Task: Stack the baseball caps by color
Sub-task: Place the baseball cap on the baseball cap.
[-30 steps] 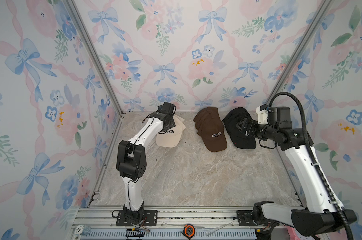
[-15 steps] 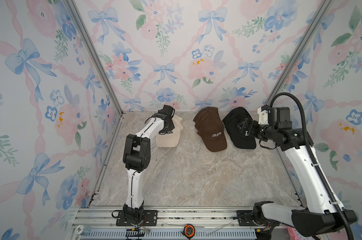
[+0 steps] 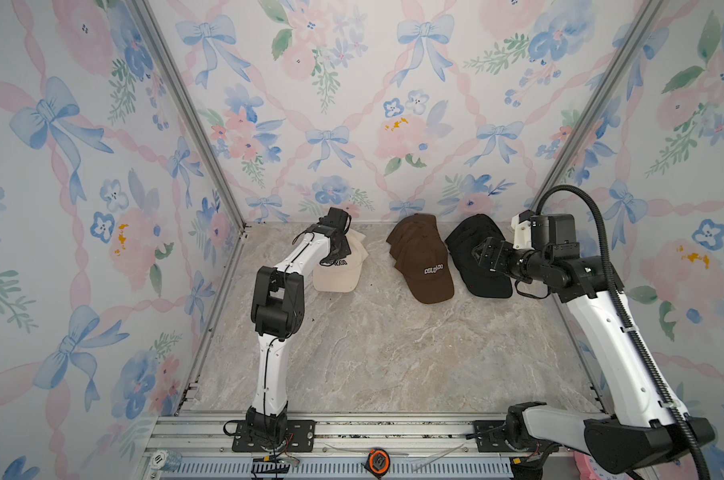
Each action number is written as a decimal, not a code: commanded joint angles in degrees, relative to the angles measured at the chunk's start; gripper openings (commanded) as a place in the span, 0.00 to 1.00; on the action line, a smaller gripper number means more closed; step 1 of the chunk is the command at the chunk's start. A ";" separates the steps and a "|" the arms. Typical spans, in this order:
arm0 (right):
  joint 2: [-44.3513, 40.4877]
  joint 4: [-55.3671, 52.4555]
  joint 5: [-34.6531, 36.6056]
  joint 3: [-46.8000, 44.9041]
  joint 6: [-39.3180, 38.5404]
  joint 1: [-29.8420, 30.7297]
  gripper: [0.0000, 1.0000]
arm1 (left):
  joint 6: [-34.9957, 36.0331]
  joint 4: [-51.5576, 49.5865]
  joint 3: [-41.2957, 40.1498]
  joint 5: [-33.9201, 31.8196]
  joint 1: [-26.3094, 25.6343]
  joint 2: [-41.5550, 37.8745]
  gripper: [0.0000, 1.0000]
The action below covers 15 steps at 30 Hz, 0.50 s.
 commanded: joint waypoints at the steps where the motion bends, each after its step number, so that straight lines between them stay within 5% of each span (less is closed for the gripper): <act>1: -0.03 -1.27 1.19 1.48 0.51 0.78 0.96 | -0.82 -0.67 1.78 -0.32 0.29 2.05 0.23; 15: -2.28 -4.35 2.46 1.65 -0.36 0.76 0.96 | -0.25 -0.78 13.93 -0.79 0.47 9.57 0.24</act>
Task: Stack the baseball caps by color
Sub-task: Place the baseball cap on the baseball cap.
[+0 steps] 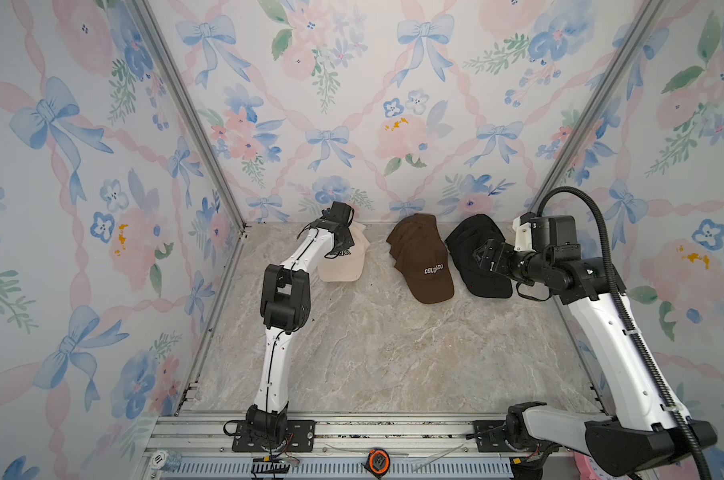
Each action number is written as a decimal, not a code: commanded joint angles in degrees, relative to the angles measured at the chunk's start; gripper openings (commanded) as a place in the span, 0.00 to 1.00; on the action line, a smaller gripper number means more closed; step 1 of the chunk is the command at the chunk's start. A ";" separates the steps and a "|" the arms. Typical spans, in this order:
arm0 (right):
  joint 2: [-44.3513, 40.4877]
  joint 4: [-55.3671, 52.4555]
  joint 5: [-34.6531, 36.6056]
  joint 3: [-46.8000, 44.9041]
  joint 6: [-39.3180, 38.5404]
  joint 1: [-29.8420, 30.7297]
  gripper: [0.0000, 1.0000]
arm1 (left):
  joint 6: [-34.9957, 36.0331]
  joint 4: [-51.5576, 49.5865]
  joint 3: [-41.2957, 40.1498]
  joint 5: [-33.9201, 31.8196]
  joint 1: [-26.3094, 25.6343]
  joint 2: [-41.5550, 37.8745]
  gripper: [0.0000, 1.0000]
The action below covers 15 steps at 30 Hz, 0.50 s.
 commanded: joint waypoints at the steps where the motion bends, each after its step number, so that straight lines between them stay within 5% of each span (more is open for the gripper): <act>1: -1.46 -2.70 1.23 1.78 -0.47 0.53 0.96 | 0.83 -0.78 2.13 -0.04 0.49 1.96 0.24; 5: -1.37 -3.35 1.33 2.49 -0.80 0.31 0.96 | 1.69 -0.80 2.68 1.28 0.57 2.03 0.34; 7: -1.11 -3.51 1.15 2.93 -1.02 0.35 0.96 | 2.08 -0.93 2.29 2.04 0.52 0.82 0.57; 12: -0.67 -3.20 1.16 3.24 -1.25 0.27 0.96 | 3.08 -0.94 -0.10 1.50 0.11 -4.87 0.94; 15: -0.38 -2.54 0.83 2.92 -1.26 0.26 0.96 | 3.60 -0.93 -1.45 1.71 0.05 -8.03 0.98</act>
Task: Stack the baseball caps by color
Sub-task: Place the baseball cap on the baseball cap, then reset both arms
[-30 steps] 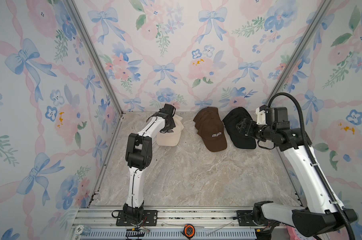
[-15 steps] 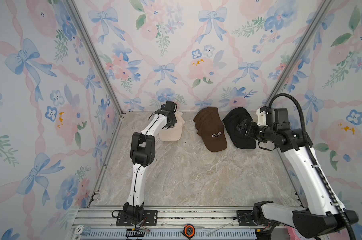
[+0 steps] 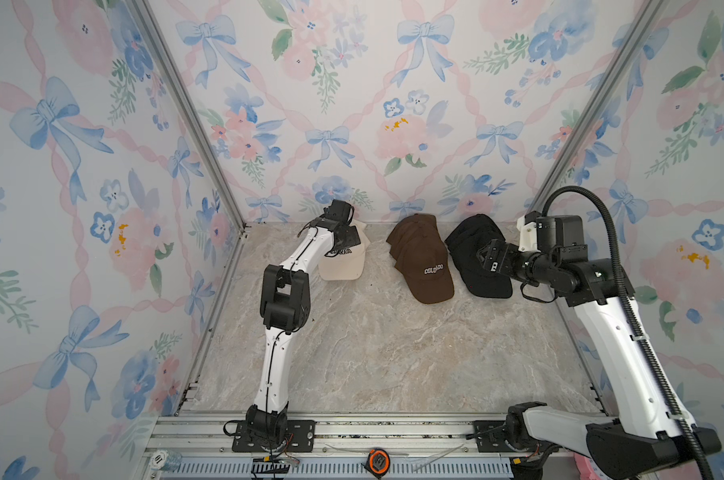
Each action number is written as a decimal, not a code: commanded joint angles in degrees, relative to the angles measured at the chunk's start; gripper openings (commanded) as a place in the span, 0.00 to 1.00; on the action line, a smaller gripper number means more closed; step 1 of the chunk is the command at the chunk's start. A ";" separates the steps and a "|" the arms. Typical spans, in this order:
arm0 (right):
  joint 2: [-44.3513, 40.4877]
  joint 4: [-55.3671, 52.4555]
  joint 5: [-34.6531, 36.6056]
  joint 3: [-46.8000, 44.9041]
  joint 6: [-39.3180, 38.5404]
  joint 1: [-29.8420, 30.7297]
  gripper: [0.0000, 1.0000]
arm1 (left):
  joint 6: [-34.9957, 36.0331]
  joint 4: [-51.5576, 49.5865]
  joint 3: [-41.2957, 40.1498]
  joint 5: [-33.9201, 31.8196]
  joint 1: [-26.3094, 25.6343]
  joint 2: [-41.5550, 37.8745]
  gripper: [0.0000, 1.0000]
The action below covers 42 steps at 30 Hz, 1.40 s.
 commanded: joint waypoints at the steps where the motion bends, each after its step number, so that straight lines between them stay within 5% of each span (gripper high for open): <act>1: 0.24 -0.30 0.27 0.92 -0.62 0.21 0.96 | 1.45 -0.81 -1.45 0.35 -0.01 -6.87 0.98; 11: 0.19 1.97 -1.37 -1.83 -2.10 -0.78 0.96 | 5.82 -0.41 -12.56 -4.13 0.63 -20.28 0.98; 22: -3.68 4.07 0.07 -8.38 -3.53 -2.35 0.96 | 10.30 10.46 -46.11 -6.13 5.96 -48.67 0.98; 31: -5.73 6.01 3.21 -12.73 -4.44 -2.72 0.96 | 16.65 12.61 -64.98 -13.65 8.14 -68.79 0.98; 42: -15.07 17.65 11.74 -27.21 -8.36 -2.03 0.96 | 22.35 34.90 -87.42 -15.48 8.21 -81.35 0.98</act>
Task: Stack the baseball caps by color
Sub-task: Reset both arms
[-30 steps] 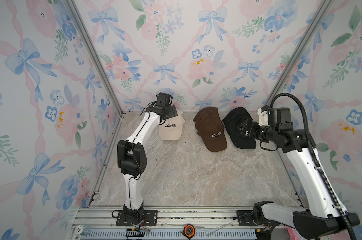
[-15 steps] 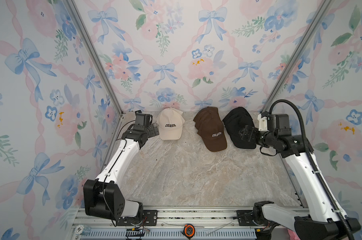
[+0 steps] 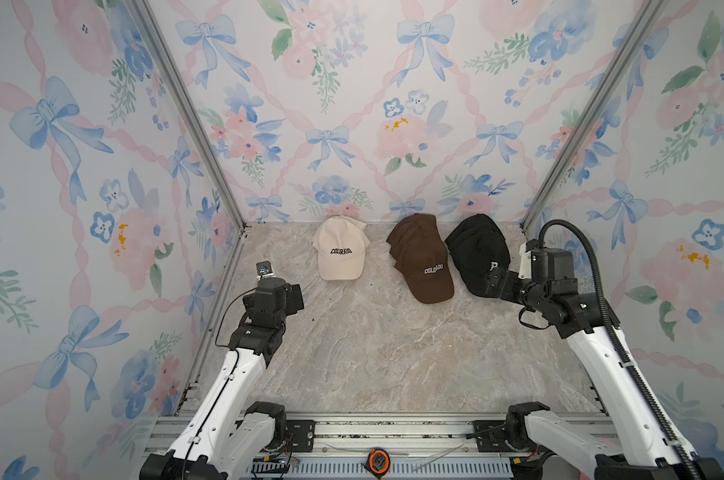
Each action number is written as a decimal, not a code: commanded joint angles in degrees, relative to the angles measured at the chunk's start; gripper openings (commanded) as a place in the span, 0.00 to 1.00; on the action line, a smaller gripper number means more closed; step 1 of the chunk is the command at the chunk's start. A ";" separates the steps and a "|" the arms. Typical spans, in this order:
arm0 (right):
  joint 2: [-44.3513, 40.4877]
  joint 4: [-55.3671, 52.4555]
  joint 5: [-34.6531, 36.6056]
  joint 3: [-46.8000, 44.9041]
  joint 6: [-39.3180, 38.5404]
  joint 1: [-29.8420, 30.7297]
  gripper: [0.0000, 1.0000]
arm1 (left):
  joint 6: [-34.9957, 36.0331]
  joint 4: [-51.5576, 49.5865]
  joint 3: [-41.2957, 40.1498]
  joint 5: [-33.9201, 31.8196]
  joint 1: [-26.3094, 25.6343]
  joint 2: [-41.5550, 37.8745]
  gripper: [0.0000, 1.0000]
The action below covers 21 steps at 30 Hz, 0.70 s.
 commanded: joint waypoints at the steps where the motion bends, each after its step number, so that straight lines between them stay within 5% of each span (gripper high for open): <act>1: -3.51 6.57 2.79 -4.11 -2.83 0.29 0.96 | 3.27 10.81 -4.63 -1.93 0.35 -1.23 0.98; 12: -8.80 21.99 7.28 -19.27 -10.64 1.17 0.96 | 6.57 26.69 -12.56 -2.82 0.51 4.88 0.98; 21: -3.96 36.55 10.96 -28.57 -14.36 1.13 0.96 | 7.92 39.90 -20.50 0.03 1.75 7.98 0.98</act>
